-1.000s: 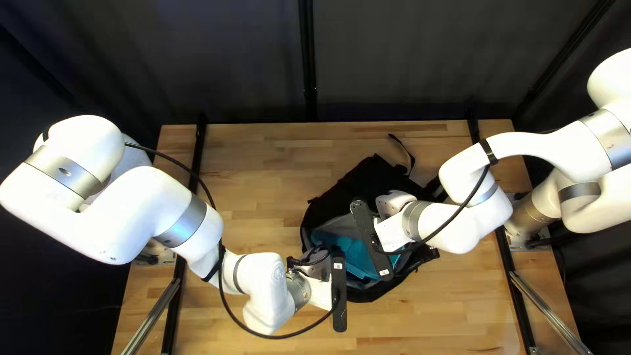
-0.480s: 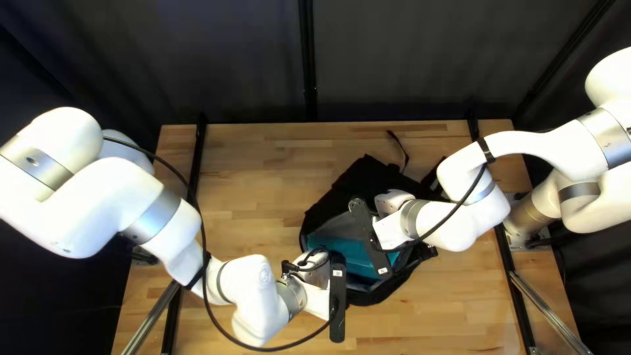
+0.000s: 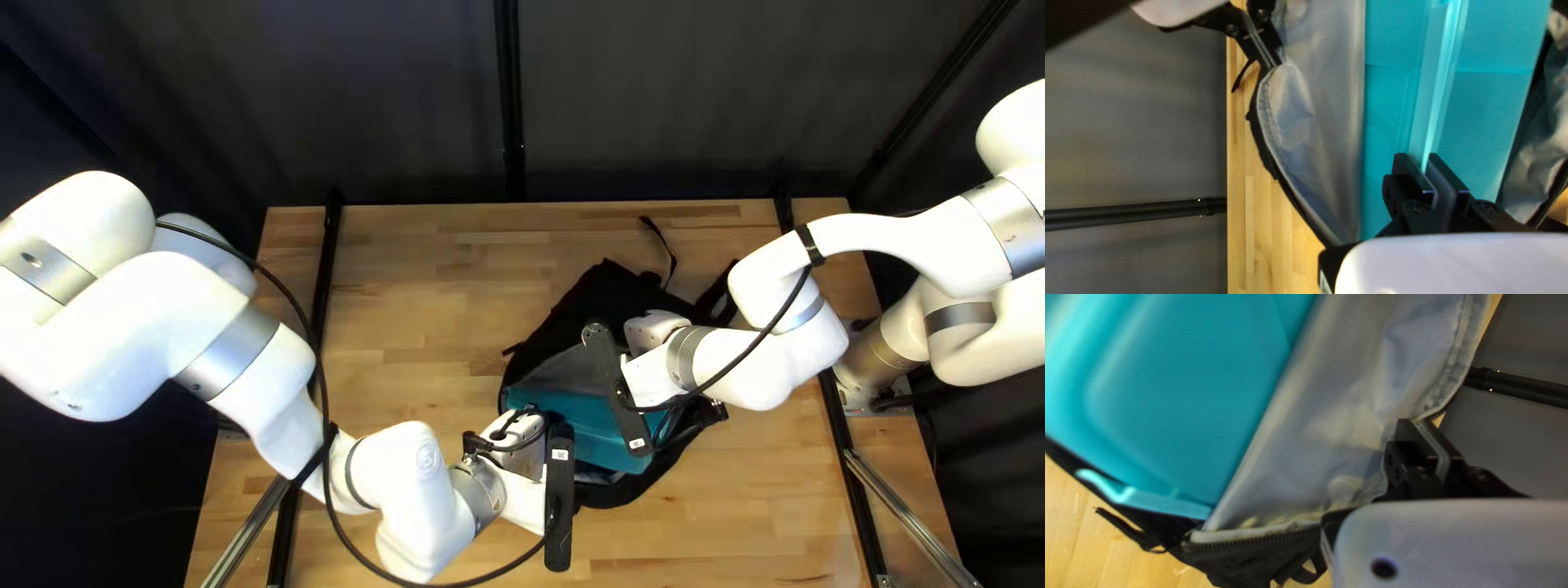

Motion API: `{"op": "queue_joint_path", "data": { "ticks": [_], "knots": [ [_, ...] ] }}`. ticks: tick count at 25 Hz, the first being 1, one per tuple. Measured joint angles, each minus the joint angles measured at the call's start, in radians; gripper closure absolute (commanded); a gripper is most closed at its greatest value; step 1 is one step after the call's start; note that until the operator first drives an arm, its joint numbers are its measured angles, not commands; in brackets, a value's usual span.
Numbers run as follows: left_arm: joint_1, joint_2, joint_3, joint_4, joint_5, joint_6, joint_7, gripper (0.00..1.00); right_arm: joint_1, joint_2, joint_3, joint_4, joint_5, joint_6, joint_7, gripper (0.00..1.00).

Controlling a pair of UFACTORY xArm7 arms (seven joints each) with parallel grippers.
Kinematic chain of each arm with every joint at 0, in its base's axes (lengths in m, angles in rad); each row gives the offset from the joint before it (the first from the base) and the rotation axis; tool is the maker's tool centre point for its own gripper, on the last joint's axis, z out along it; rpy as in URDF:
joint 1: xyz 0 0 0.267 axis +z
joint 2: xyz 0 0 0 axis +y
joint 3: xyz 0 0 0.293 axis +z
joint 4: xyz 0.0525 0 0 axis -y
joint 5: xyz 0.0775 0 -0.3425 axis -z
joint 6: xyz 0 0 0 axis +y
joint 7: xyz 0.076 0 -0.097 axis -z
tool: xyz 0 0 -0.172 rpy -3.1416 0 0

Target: Remove a lunch box from a kids backpack

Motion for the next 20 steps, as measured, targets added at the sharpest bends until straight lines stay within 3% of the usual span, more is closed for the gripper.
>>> {"op": "queue_joint_path", "data": {
  "ticks": [9, 20],
  "knots": [
    [-0.036, -0.030, -0.033, 0.010, -0.053, 0.091, 0.011, 1.00, 0.001, -0.015, -0.001, -0.012, 0.007, 0.002, 0.000, 1.00],
    [-0.079, -0.046, -0.075, 0.104, -0.202, 0.263, 0.058, 1.00, 0.004, -0.024, 0.002, -0.017, 0.009, 0.010, 0.008, 1.00]
  ]
}}
